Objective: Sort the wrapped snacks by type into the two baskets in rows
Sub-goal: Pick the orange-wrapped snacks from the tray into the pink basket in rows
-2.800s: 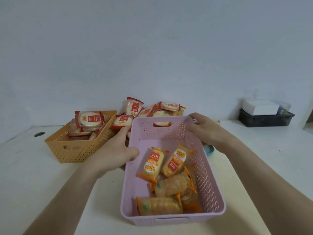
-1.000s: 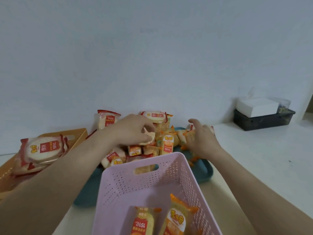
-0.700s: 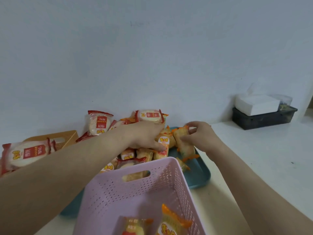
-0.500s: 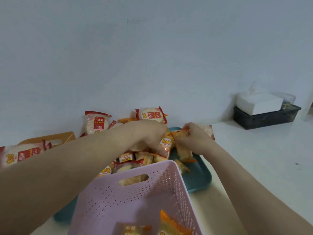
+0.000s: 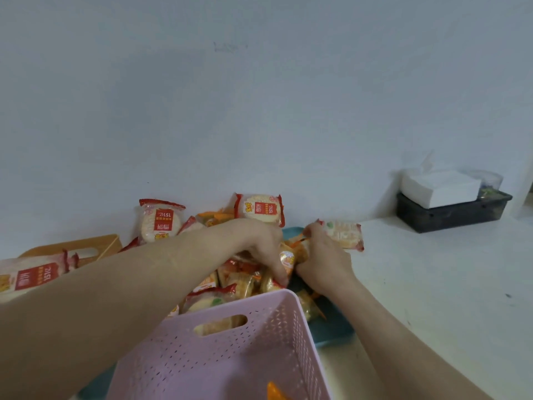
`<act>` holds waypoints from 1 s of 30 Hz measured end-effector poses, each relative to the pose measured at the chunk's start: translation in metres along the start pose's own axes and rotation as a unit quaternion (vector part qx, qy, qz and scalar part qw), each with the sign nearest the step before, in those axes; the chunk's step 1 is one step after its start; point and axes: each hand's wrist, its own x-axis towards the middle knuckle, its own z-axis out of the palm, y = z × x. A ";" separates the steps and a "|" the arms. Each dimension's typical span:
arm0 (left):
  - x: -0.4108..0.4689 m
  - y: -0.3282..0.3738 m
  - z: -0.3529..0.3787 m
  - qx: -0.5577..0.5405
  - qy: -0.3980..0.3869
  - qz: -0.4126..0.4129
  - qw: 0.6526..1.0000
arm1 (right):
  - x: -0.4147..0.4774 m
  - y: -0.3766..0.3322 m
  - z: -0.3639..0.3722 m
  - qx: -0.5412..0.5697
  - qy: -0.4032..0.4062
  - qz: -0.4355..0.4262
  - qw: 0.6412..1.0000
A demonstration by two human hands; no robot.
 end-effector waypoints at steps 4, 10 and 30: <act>-0.006 -0.007 0.009 -0.087 0.059 0.020 0.994 | -0.004 -0.001 -0.004 0.081 0.048 -0.017 0.995; -0.016 -0.023 0.007 -0.126 0.157 0.058 0.978 | -0.005 -0.006 -0.020 0.396 -0.024 0.124 0.910; -0.074 -0.040 0.004 -0.448 0.297 0.123 0.834 | -0.018 -0.034 -0.060 0.663 -0.143 0.042 0.734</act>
